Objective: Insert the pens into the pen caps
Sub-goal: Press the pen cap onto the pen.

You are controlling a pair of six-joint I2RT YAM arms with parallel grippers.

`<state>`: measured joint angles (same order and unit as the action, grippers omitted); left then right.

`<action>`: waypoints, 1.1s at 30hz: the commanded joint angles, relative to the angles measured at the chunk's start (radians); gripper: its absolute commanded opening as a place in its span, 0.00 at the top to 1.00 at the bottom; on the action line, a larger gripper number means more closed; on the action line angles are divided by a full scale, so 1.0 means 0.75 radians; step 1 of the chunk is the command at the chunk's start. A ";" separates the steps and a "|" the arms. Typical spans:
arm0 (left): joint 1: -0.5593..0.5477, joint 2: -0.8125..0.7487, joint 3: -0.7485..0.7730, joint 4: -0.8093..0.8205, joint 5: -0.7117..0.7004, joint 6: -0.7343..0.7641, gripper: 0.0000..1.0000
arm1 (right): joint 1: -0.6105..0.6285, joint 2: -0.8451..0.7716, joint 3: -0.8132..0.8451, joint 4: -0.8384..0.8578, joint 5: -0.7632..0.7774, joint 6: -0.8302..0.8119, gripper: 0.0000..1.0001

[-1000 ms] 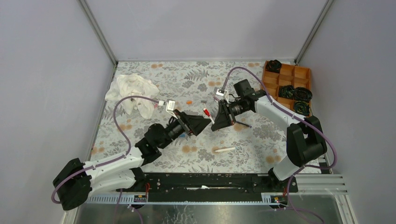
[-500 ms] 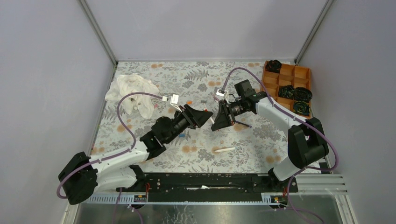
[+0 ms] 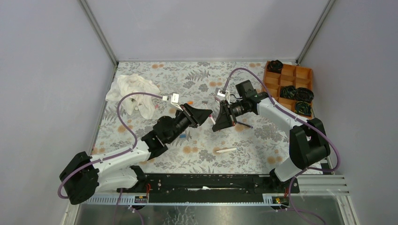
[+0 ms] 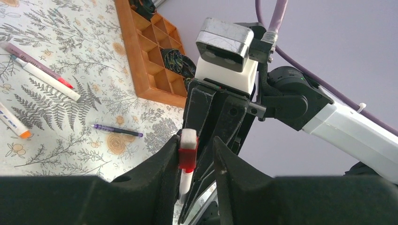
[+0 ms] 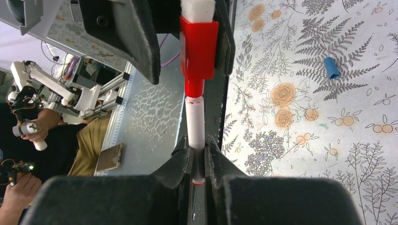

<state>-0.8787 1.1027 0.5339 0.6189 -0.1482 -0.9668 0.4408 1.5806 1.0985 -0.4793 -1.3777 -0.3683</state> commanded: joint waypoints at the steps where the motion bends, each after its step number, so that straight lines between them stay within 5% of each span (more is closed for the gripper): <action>1: 0.007 0.012 0.046 -0.011 -0.046 0.047 0.65 | 0.012 -0.054 -0.010 0.019 -0.004 0.012 1.00; 8: 0.006 0.016 0.068 -0.035 0.004 0.171 1.00 | 0.012 -0.052 -0.008 0.022 0.012 0.022 1.00; 16: 0.008 0.049 0.069 -0.042 0.101 0.166 1.00 | 0.012 -0.076 -0.015 0.078 0.044 0.071 1.00; 21: -0.017 0.073 0.019 0.047 0.124 0.130 1.00 | 0.012 -0.109 -0.061 0.288 0.057 0.310 1.00; 33: -0.250 0.158 -0.095 0.276 -0.181 0.074 1.00 | -0.044 -0.166 -0.215 0.764 0.137 0.715 1.00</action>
<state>-0.9710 1.1812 0.4988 0.7467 -0.3096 -0.8791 0.4290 1.5047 0.9310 -0.1486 -1.3285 0.0223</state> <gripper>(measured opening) 0.064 0.085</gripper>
